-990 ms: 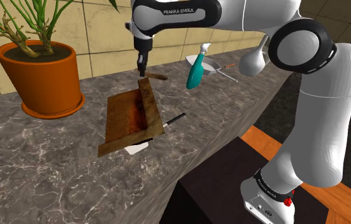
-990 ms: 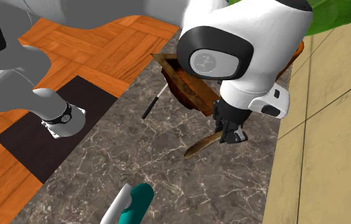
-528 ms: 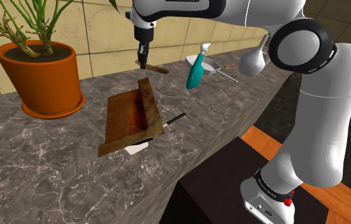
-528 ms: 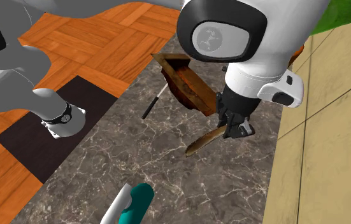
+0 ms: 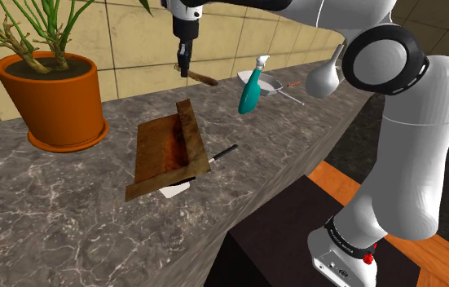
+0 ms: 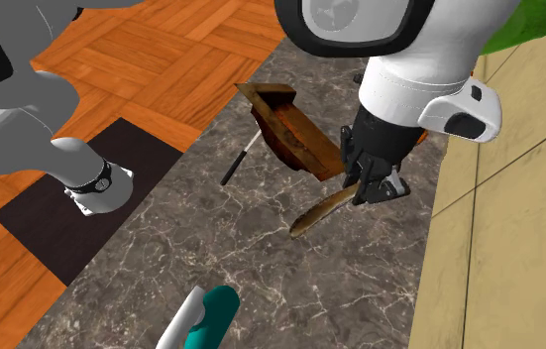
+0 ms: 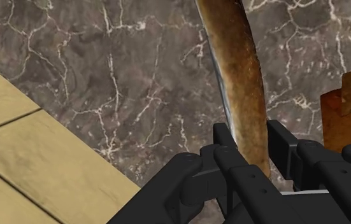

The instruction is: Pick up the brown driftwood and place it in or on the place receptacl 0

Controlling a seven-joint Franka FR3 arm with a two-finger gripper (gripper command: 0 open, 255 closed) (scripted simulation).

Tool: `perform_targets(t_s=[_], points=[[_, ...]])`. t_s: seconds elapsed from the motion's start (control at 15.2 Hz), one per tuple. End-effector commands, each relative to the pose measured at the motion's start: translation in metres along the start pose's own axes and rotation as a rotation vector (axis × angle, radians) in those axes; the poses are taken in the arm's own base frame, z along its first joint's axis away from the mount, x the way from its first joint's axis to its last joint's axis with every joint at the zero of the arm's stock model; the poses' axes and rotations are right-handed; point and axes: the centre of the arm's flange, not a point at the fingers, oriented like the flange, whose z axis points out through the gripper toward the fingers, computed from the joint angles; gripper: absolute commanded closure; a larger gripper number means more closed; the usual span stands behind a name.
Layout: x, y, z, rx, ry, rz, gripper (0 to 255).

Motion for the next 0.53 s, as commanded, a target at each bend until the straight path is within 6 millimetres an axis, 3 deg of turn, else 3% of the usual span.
perform_targets(t_s=[0.0,0.26,0.46], points=[[0.0,0.002,-0.01,0.0,0.0,0.0,255],[-0.001,0.003,-0.026,0.0,0.0,0.0,255],[0.002,-0.036,-0.032,0.0,0.0,0.0,255]])
